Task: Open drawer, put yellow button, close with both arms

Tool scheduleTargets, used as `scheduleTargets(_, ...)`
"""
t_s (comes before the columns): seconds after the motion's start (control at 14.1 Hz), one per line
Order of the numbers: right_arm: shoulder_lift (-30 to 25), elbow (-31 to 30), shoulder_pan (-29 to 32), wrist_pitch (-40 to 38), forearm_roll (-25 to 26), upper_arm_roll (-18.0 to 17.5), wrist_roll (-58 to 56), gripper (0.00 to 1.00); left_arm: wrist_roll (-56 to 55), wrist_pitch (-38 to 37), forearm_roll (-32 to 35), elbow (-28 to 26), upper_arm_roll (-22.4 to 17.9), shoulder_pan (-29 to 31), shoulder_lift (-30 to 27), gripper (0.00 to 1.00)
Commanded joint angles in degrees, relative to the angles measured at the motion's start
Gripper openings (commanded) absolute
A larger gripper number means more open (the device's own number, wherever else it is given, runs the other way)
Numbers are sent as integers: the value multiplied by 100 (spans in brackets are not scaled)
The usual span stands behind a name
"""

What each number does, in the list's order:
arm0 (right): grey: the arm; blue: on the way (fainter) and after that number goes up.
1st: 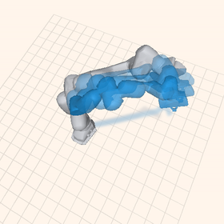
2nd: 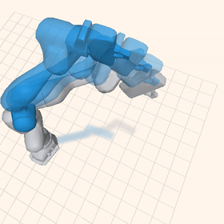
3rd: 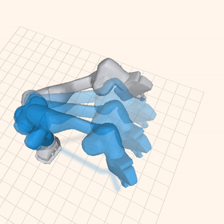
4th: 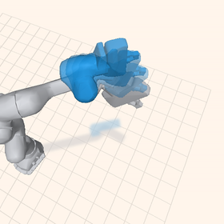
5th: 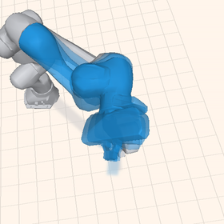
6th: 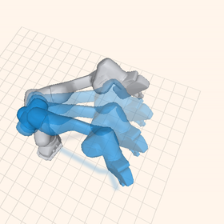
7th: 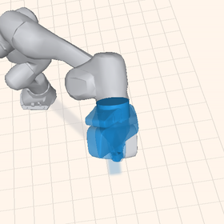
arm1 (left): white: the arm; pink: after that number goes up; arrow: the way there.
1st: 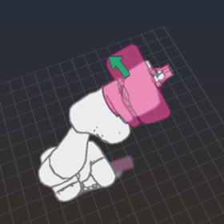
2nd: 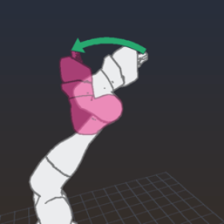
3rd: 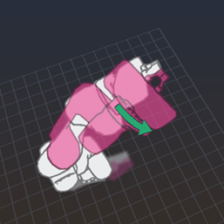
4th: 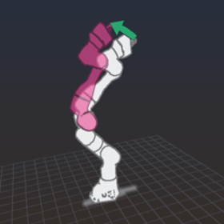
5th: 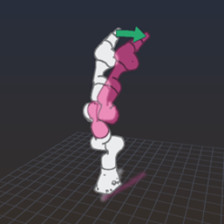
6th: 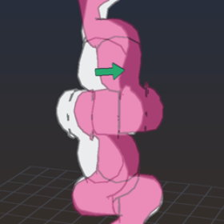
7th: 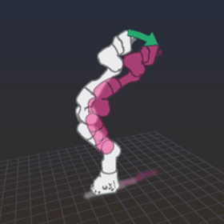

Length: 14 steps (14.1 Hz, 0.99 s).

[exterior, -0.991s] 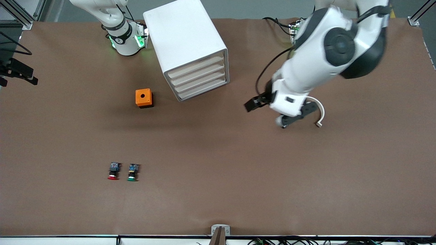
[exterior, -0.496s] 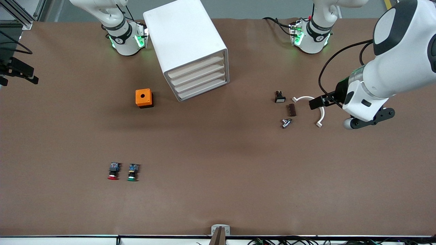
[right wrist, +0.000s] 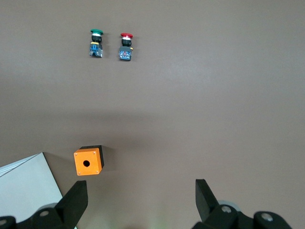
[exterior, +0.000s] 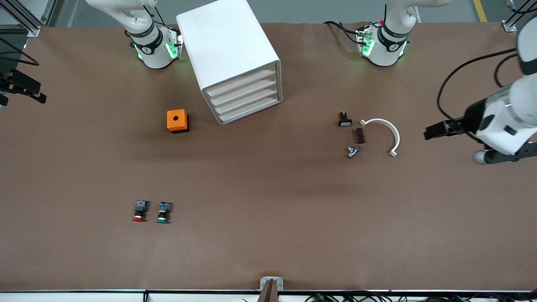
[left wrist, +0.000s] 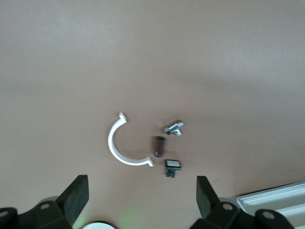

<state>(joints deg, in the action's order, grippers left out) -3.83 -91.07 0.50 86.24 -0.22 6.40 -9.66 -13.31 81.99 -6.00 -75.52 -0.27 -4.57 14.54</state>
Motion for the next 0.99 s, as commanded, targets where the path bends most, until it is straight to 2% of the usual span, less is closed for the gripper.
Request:
scheduleTargets(0.0, -48, 80, 109, -125, -56, -77, 103, 100, 425, -17, 134, -305, 80, 263, -293, 99)
scheduleTargets(0.07, -48, 80, 109, -169, -74, -77, 331, 100, 548, 9, 239, -471, 54, 263, -450, 99)
scheduleTargets(0.21, -48, 80, 109, -160, -74, -77, 368, 100, 715, 210, 520, -1145, 53, 263, -941, 99)
scheduleTargets(0.28, -48, 80, 109, -160, -74, -77, 359, 100, 725, 447, 547, -1688, 53, 272, -1318, 99)
scheduleTargets(0.42, -48, 89, 109, -152, -74, -77, 351, 100, 725, 1385, 548, -3119, 53, 324, -2275, 99)
scheduleTargets(0.5, -48, 89, 109, -160, -74, -77, 351, 100, 725, 1677, 548, -3562, 71, 360, -2593, 99)
scheduleTargets(0.64, -48, 98, 109, -152, -74, -77, 351, 100, 812, 1750, 548, -3786, 123, 465, -2842, 99)
scheduleTargets(0.92, -48, 98, 117, -160, -74, -69, 350, 100, 821, 1724, 539, -3462, 484, 703, -2843, 99)
